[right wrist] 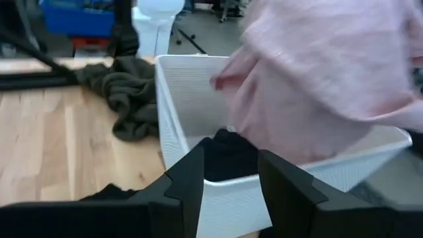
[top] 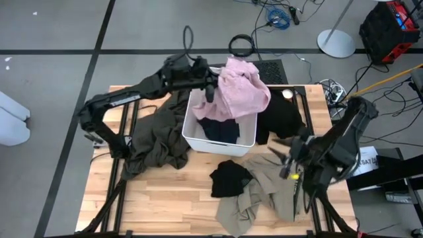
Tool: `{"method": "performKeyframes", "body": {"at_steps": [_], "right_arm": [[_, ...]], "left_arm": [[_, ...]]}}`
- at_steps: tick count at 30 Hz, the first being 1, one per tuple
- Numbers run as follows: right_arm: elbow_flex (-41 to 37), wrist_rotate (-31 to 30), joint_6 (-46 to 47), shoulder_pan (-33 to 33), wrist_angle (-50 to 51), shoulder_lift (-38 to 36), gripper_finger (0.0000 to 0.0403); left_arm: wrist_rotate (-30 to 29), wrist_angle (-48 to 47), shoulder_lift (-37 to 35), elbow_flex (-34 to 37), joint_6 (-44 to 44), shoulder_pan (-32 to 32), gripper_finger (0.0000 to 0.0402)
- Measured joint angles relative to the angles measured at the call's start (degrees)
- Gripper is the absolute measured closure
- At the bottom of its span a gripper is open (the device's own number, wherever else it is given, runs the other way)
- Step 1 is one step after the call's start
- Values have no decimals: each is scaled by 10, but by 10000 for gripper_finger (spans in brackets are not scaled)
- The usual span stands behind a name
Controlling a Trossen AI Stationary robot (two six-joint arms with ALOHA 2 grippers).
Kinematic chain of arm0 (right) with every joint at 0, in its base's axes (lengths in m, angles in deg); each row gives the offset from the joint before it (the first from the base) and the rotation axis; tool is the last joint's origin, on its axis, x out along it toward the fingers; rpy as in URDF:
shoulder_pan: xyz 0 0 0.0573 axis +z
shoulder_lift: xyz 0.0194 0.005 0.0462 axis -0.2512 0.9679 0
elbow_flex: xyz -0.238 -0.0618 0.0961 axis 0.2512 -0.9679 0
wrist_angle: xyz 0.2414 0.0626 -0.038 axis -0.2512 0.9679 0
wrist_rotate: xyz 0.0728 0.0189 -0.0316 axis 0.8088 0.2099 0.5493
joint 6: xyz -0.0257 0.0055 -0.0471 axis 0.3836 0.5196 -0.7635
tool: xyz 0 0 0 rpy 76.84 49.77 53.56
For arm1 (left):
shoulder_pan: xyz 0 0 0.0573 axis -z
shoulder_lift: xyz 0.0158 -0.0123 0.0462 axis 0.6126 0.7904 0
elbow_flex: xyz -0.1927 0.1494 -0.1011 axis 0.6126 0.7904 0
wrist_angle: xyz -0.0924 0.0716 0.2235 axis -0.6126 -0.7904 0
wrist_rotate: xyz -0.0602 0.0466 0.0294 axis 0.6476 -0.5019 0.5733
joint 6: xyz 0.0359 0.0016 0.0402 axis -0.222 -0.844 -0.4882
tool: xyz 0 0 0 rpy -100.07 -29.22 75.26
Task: Sort clothes
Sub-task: Put the pink shirt into the white laundry bin
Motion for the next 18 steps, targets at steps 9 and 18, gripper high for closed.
{"method": "performKeyframes", "body": {"at_steps": [9,18], "right_arm": [[-113,0,44,-1,-48,-113,273],[-118,3,-17,0,-103,-122,273]], "left_arm": [[-8,-102,57,4,-34,-47,382],[-55,-261,108,5,-115,-46,382]]}}
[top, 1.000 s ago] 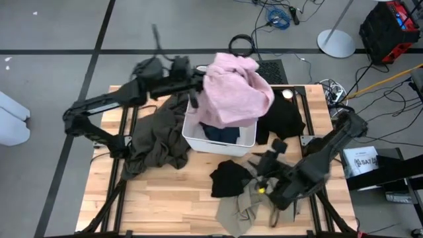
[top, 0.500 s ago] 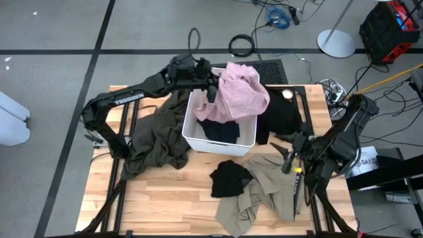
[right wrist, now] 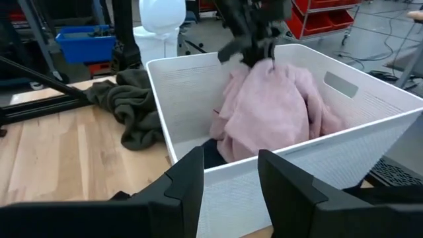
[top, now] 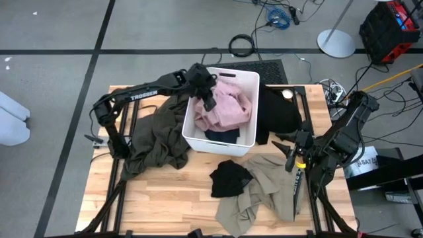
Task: Sort clothes
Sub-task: Put the pink shirt into the white laundry bin
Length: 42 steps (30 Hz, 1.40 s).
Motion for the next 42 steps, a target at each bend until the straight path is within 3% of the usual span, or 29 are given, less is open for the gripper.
{"method": "performKeyframes", "body": {"at_steps": [8,15,20,23,35,42], "right_arm": [[0,0,-47,0,-35,0,273],[0,-4,-92,-4,-40,-5,273],[0,-13,-147,-20,-65,-21,273],[0,-12,-178,-30,-78,-32,273],[0,18,-213,-43,-84,-28,273],[0,1,-216,-49,-87,-28,273]], "left_arm": [[-128,-63,41,-3,-26,23,382],[-115,-83,87,-1,-14,25,382],[-166,-110,118,3,-3,27,383],[-172,-79,109,1,-8,29,378],[-188,-110,107,-51,-57,60,191],[-221,-178,106,-146,-66,65,164]]}}
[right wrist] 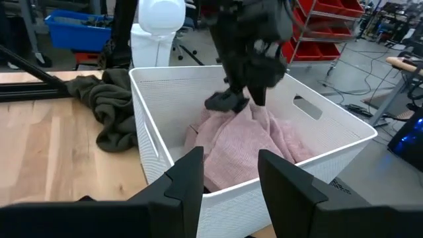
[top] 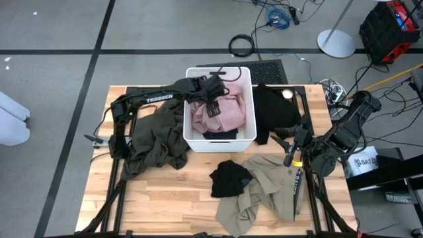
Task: Sort clothes
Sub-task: Put the pink shirt into the white laundry bin, then move the black boxer to the top right of the table
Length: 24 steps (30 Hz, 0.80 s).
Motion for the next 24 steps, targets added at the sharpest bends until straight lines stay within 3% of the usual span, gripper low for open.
{"method": "performKeyframes", "body": {"at_steps": [15,24], "right_arm": [[0,-1,-9,-9,0,-1,272],[0,-3,-31,-9,-6,-8,272]], "left_arm": [[4,-187,0,-219,-3,1,163],[9,-298,-14,-298,34,10,162]]}}
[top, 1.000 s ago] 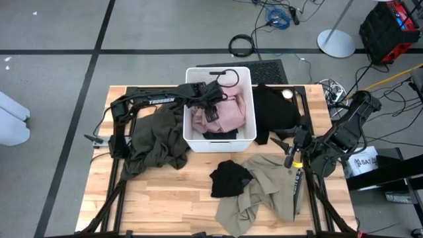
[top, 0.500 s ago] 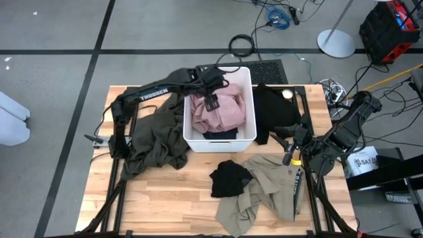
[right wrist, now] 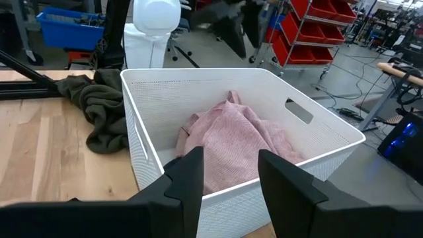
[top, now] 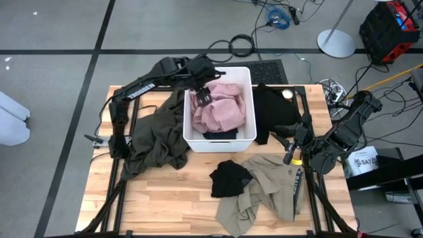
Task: Sort clothes
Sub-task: Move the black boxer to the top right of the table
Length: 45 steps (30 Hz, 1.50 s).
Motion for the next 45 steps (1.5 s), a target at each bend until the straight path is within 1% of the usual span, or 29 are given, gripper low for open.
{"method": "performKeyframes", "body": {"at_steps": [3,7,10,13,15,16,20,24,26,28,30,32,34,35,37,39,42,45], "right_arm": [[0,5,-12,0,0,0,272],[0,7,-12,0,-2,0,272],[0,14,-11,0,-17,0,272],[0,50,-11,0,-44,0,272],[0,75,-12,0,-61,1,272],[0,83,-12,0,-71,1,272],[0,113,-10,0,-88,4,272],[0,162,20,0,-89,24,267],[0,179,35,0,-93,41,255],[0,190,40,0,-103,60,237],[0,193,48,-1,-111,81,217],[0,228,72,2,-111,101,199],[0,264,126,6,-111,117,185],[0,282,156,8,-113,123,180],[0,310,210,14,-116,136,176],[0,325,254,22,-120,151,176],[0,344,304,30,-133,169,179],[0,378,351,38,-159,187,182]], "left_arm": [[33,-4,-26,1,12,21,162],[71,-5,-57,2,35,64,162],[80,-5,-80,2,48,110,162],[74,-5,-99,2,69,165,162],[50,-4,-107,5,84,206,162],[29,-3,-111,9,91,229,162],[-81,-4,-115,24,113,321,162],[-168,-2,-115,59,145,410,162],[-219,-2,-115,92,175,452,162],[-278,-1,-117,140,213,495,162],[-347,9,-124,202,265,532,162],[-404,25,-141,278,319,565,162],[-447,50,-162,357,380,590,162],[-459,71,-172,393,406,600,162],[-465,139,-194,469,428,619,162],[-466,235,-209,534,415,637,162],[-449,392,-223,609,362,654,162],[-415,543,-223,656,295,660,162]]}}
